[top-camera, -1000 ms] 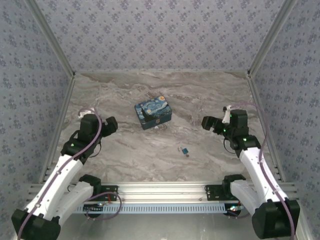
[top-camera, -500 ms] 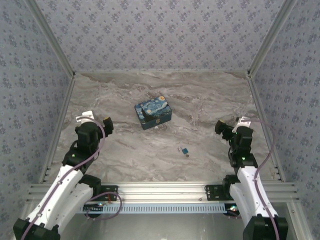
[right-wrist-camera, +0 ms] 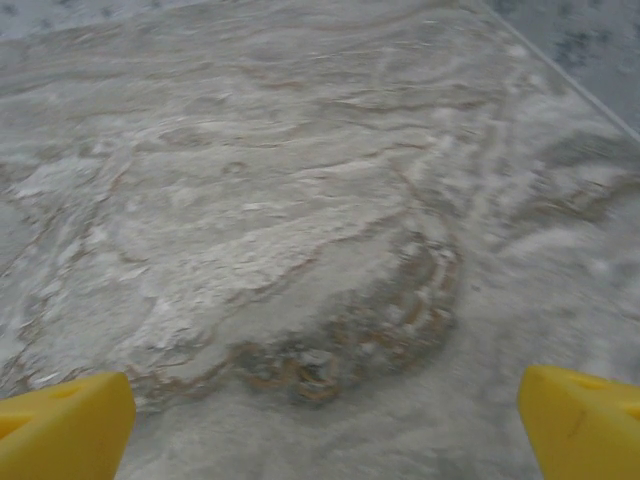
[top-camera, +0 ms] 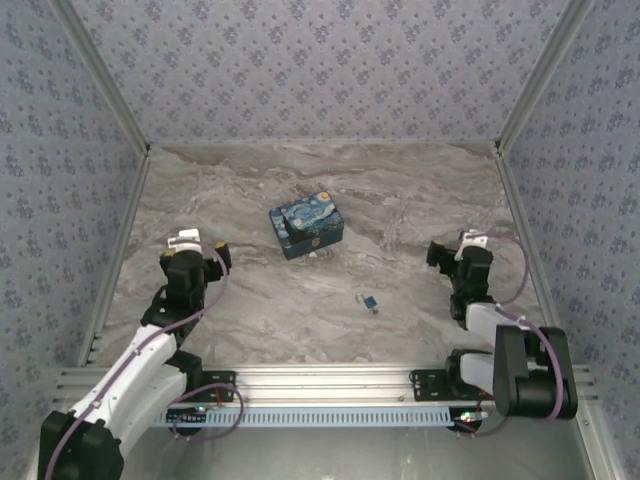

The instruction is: Unlock the padlock with the key

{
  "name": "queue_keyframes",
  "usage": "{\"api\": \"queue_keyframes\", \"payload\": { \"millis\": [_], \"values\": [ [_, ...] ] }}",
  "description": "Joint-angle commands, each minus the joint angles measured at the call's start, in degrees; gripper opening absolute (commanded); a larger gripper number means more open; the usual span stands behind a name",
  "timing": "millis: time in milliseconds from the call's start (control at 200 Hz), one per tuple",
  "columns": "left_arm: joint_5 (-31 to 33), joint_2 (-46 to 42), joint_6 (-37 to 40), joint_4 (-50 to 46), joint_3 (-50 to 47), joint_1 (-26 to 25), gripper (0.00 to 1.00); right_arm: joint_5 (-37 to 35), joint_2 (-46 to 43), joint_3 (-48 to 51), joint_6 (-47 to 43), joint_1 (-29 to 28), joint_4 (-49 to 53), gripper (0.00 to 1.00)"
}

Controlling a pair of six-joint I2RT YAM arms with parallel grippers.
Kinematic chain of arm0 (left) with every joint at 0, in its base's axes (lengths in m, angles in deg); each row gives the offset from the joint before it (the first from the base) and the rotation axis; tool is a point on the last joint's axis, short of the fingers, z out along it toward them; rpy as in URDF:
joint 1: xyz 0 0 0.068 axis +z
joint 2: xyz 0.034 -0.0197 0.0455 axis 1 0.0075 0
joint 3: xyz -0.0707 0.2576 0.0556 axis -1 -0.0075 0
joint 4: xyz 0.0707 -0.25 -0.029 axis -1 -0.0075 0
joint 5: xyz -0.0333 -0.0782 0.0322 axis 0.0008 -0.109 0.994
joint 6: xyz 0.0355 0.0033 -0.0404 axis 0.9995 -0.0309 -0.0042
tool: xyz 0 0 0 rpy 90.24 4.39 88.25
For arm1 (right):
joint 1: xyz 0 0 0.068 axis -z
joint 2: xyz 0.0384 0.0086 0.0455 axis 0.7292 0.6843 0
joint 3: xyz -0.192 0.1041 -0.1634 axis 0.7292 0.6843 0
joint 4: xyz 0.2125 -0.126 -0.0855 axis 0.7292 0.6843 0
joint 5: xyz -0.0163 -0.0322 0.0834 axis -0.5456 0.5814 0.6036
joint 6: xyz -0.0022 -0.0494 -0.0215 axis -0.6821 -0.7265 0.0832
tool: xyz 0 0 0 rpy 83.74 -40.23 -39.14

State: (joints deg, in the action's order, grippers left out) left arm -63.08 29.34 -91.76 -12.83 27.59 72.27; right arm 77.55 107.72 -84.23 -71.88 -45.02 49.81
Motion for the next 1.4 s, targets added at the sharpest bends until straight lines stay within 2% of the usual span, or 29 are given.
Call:
{"api": "queue_keyframes", "payload": {
  "millis": [0,110,250,355,390,425,465,545,834,1069,1394],
  "values": [
    [-1.1,0.7,2.1,4.1,0.3,1.6,0.99,0.0,3.8,-3.7,-7.9,-3.3,-7.8,1.00],
    [-2.9,1.5,3.3,5.5,0.1,4.1,0.99,-0.2,9.9,-4.0,-11.3,-4.8,-14.3,1.00],
    [-4.6,2.8,4.1,7.8,-0.9,7.4,0.99,0.4,17.4,-3.5,-10.5,-3.9,-21.4,1.00],
    [-4.7,3.3,3.9,10.5,-2.2,8.6,0.99,1.7,17.4,-6.0,-9.7,-2.9,-16.7,1.00],
    [-4.5,3.5,3.9,11.4,-2.6,8.9,0.99,1.9,17.3,-8.3,-8.7,-2.1,-12.2,1.00],
    [-4.4,3.8,3.8,12.3,-2.9,9.1,0.99,5.2,17.7,-10.3,-7.3,-0.3,-8.3,1.00],
    [-4.3,4.2,3.8,13.0,-3.1,9.3,1.00,8.2,17.6,-10.0,-6.1,1.8,-9.4,1.00],
    [-4.4,5.4,3.8,13.9,-3.2,9.7,0.99,6.0,17.6,-10.1,-6.9,0.5,-9.1,1.00],
    [-5.7,10.4,6.5,20.6,-2.8,10.3,0.99,5.6,17.6,-10.1,-7.1,0.3,-9.1,1.00],
    [-6.8,17.7,11.7,31.3,-2.8,10.4,0.99,5.2,17.7,-10.2,-7.3,-0.1,-9.0,1.00],
    [-13.6,30.8,16.3,47.8,-4.3,10.5,0.99,5.1,17.7,-10.2,-7.3,0.0,-9.0,1.00]
  ]
}}
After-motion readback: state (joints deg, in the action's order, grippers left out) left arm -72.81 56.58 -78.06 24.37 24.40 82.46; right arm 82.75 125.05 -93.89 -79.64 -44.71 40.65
